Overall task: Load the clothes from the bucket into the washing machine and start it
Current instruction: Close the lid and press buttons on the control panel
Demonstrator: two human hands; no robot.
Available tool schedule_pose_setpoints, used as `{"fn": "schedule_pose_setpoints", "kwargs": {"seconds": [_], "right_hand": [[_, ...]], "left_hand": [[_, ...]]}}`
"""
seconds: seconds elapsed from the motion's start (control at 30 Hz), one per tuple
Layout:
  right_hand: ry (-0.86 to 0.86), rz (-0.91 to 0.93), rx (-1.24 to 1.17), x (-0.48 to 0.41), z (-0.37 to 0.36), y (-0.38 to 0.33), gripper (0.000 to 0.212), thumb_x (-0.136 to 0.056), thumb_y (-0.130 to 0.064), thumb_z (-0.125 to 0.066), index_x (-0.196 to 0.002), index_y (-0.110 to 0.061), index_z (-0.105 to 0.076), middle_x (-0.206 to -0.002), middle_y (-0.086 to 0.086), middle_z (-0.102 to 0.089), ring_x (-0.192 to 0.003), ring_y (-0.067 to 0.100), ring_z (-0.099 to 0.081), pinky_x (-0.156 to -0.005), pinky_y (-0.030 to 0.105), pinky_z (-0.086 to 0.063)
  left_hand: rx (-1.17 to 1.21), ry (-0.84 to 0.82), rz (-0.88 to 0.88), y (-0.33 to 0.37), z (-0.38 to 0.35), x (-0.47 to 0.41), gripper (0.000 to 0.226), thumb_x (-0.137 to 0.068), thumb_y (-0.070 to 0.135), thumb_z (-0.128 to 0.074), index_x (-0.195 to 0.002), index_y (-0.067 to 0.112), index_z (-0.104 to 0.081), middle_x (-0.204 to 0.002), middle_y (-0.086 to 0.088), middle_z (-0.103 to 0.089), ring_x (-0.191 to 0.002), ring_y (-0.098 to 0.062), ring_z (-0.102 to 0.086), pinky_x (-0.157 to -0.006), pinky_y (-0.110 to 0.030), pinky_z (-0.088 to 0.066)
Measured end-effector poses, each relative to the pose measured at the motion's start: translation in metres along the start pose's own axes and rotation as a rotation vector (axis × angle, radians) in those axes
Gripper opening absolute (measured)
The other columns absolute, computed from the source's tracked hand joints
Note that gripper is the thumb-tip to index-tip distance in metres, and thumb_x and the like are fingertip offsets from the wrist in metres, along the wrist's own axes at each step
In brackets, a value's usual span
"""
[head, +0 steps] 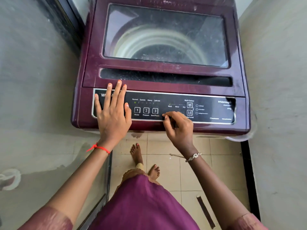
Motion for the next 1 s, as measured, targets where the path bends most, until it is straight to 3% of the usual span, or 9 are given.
{"fn": "schedule_pose_setpoints", "kwargs": {"seconds": [0.17,0.27,0.37,0.53,0.7,0.8,1.0], "right_hand": [[-0.056,-0.187,-0.192,-0.005,0.015,0.003,0.020,-0.084,-0.011,-0.053,-0.077,-0.001,-0.069,-0.044,-0.015,-0.044,-0.042,0.001,-0.039,-0.046,0.007,-0.026],[0.045,-0.286,-0.264,-0.016,0.021,0.003,0.022,-0.085,-0.011,-0.051,-0.077,-0.002,-0.069,-0.043,-0.020,-0.052,-0.040,-0.001,-0.041,-0.045,0.010,-0.029],[0.155,-0.300,-0.240,-0.033,0.028,0.004,0.022,-0.085,-0.012,-0.052,-0.077,-0.003,-0.069,-0.043,-0.016,-0.047,-0.044,-0.001,-0.039,-0.045,0.018,-0.031],[0.249,-0.239,-0.096,-0.065,0.037,0.008,0.023,-0.084,-0.012,-0.054,-0.073,0.003,-0.067,-0.059,0.016,-0.059,-0.052,0.024,-0.048,-0.052,0.030,-0.037],[0.202,-0.147,0.063,-0.113,0.044,0.018,0.015,-0.084,-0.004,-0.057,-0.076,0.002,-0.068,-0.076,0.011,-0.062,-0.073,0.024,-0.057,-0.069,0.023,-0.041],[0.102,-0.074,0.161,-0.146,0.044,0.024,0.016,-0.086,-0.004,-0.058,-0.094,0.004,-0.068,-0.095,0.017,-0.064,-0.090,0.028,-0.060,-0.082,0.033,-0.047],[-0.079,0.016,0.317,-0.179,0.039,0.048,0.026,-0.090,-0.009,-0.057,-0.112,0.003,-0.062,-0.110,0.016,-0.061,-0.099,0.030,-0.059,-0.084,0.034,-0.048]], "left_hand": [[0.080,-0.016,-0.016,0.001,0.016,-0.006,0.047,-0.088,0.024,-0.040,-0.133,0.014,-0.048,-0.144,-0.001,-0.045,-0.134,-0.026,-0.038,-0.107,-0.054,-0.024],[0.150,-0.006,-0.041,-0.002,0.024,-0.021,0.037,-0.084,0.019,-0.049,-0.117,0.008,-0.059,-0.129,-0.005,-0.057,-0.118,-0.031,-0.049,-0.101,-0.054,-0.032],[0.225,-0.024,-0.093,-0.002,0.028,-0.040,0.032,-0.084,0.014,-0.053,-0.114,0.005,-0.059,-0.125,-0.009,-0.057,-0.117,-0.032,-0.048,-0.103,-0.056,-0.031],[0.265,-0.085,-0.193,0.002,0.028,-0.078,0.037,-0.088,0.012,-0.052,-0.125,0.004,-0.053,-0.139,-0.009,-0.047,-0.133,-0.028,-0.036,-0.110,-0.053,-0.025],[0.299,-0.095,-0.278,0.005,0.024,-0.123,0.039,-0.094,0.010,-0.044,-0.132,0.001,-0.048,-0.147,-0.010,-0.038,-0.140,-0.025,-0.029,-0.114,-0.046,-0.025],[0.295,-0.110,-0.282,0.010,0.019,-0.146,0.040,-0.096,0.011,-0.041,-0.134,0.002,-0.045,-0.150,-0.009,-0.034,-0.142,-0.023,-0.025,-0.114,-0.045,-0.025],[0.292,-0.169,-0.296,0.013,0.001,-0.162,0.044,-0.097,0.016,-0.041,-0.139,0.006,-0.039,-0.152,-0.006,-0.030,-0.143,-0.018,-0.022,-0.117,-0.039,-0.020]]}}
Point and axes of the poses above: each hand's wrist, its own x-axis away from the middle knuckle, its own z-axis out of the back of the hand, y = z × x, the point moved 1 cm from there along -x, towards the middle knuckle
